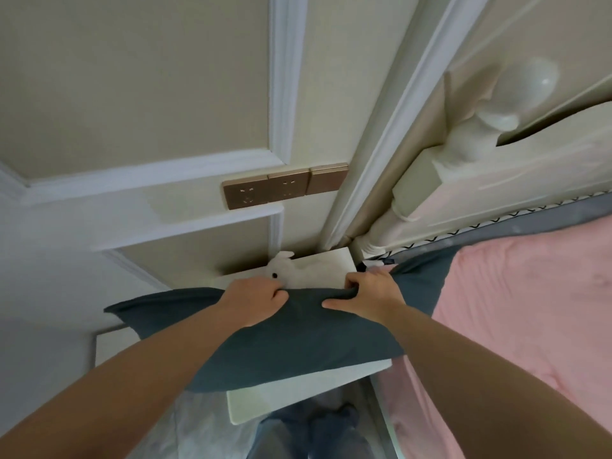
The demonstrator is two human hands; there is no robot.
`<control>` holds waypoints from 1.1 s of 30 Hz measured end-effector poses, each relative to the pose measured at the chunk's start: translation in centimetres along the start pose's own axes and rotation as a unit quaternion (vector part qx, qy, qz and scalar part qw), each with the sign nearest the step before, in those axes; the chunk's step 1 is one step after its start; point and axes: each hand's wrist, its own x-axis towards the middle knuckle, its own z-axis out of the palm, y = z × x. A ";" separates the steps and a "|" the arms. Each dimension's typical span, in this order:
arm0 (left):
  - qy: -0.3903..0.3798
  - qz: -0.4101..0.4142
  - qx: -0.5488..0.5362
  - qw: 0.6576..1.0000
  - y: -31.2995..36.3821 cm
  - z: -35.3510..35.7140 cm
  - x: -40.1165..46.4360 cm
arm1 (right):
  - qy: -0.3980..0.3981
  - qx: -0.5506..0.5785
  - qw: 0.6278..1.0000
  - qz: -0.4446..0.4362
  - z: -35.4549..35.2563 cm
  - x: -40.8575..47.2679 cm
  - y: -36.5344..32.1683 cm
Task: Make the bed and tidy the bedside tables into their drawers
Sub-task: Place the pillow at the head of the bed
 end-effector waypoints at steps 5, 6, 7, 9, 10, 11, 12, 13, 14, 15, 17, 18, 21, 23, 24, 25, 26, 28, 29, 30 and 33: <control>-0.049 0.012 -0.031 0.998 3.7 -3.4 0.0 | -0.005 -0.022 1.000 0.010 -4.2 -2.1 1.0; -0.055 0.017 -0.023 0.998 4.4 -4.0 0.1 | -0.001 -0.029 1.000 0.009 -5.1 -2.4 1.1; -0.053 0.026 -0.014 0.998 5.2 -4.5 0.1 | 0.006 -0.035 0.999 0.011 -6.0 -2.9 1.4; -0.035 0.043 0.002 0.998 6.4 -5.5 0.4 | 0.022 -0.043 0.999 0.015 -7.8 -3.5 2.0; -0.020 0.050 0.011 0.998 7.0 -5.9 0.6 | 0.033 -0.046 0.998 0.019 -8.6 -3.8 2.3; -0.005 0.062 0.024 0.998 8.0 -6.6 0.8 | 0.048 -0.046 0.997 0.027 -9.5 -4.4 3.0; 0.008 0.067 0.026 0.997 8.6 -7.0 0.9 | 0.055 -0.047 0.997 0.029 -10.1 -4.5 3.4; 0.019 0.080 0.033 0.996 9.6 -7.5 1.1 | 0.067 -0.046 0.996 0.035 -10.8 -5.1 4.1; 0.025 0.089 0.042 0.995 10.4 -7.9 1.2 | 0.075 -0.047 0.995 0.038 -11.3 -5.5 4.6; 0.031 0.096 0.052 0.993 11.2 -8.2 1.2 | 0.082 -0.049 0.995 0.040 -11.7 -6.0 5.1; 0.045 0.110 0.072 0.990 13.2 -8.8 1.4 | 0.099 -0.051 0.992 0.051 -12.6 -7.4 6.4; 0.053 0.115 0.077 0.989 14.1 -9.2 1.5 | 0.105 -0.053 0.991 0.060 -13.0 -7.9 6.9; 0.080 0.141 0.085 0.983 17.2 -10.0 2.0 | 0.116 -0.071 0.987 0.091 -14.3 -9.5 9.1; 0.102 0.157 0.088 0.978 18.7 -10.3 2.5 | 0.115 -0.075 0.985 0.107 -15.0 -10.2 10.3; 0.112 0.170 0.090 0.975 19.7 -10.4 2.7 | 0.119 -0.070 0.983 0.117 -15.3 -10.7 11.3; 0.122 0.180 0.087 0.972 20.3 -10.4 3.1 | 0.121 -0.067 0.982 0.127 -15.4 -11.0 12.2; 0.131 0.189 0.078 0.970 21.0 -10.5 3.3 | 0.130 -0.070 0.980 0.133 -15.5 -11.3 13.1; 0.155 0.215 0.056 0.962 22.8 -10.4 3.6 | 0.152 -0.081 0.973 0.153 -15.7 -12.4 14.8; 0.168 0.227 0.041 0.958 23.6 -10.5 3.7 | 0.156 -0.086 0.971 0.159 -15.8 -12.9 15.3; 0.177 0.238 0.029 0.955 24.8 -10.3 3.7 | 0.160 -0.091 0.968 0.171 -15.9 -13.7 16.1; 0.178 0.249 0.003 0.952 27.8 -9.8 4.0 | 0.171 -0.125 0.953 0.217 -16.6 -15.4 17.4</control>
